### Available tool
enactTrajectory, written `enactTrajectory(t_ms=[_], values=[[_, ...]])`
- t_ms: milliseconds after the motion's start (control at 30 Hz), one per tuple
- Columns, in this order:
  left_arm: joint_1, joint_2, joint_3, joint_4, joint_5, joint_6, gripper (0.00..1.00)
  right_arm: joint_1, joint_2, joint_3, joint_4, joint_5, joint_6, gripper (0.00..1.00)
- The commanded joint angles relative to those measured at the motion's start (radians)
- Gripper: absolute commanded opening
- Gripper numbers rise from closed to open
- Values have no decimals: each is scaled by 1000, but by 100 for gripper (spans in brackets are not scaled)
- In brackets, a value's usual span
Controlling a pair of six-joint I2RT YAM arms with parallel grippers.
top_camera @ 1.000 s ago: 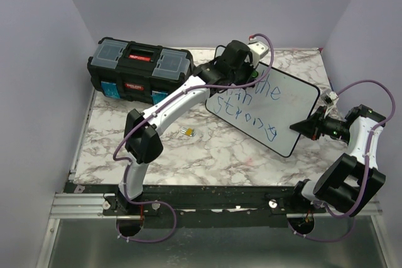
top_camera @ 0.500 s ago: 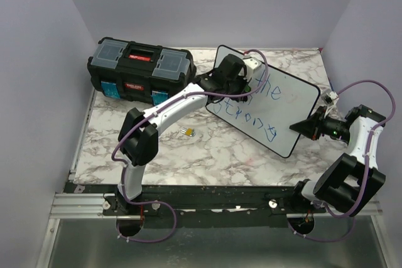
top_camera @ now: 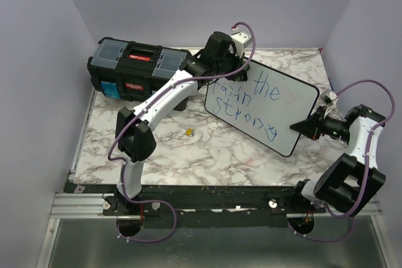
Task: Erase the whiteboard
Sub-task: Erase the whiteboard at the center of the board.
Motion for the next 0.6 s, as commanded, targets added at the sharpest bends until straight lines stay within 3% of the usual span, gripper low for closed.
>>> enactTrajectory(t_ms=[0,333,567], values=[[18,25,-60,36,55,-39,0,17,-29,1,-22,-36,-52,1],[3,-46,-356,169,65,-55,0,16,-27,0,-22,-36,-53,1],[2,-97,-386,188,64,-38,0,17,-27,0,-22,-37,-52,1]])
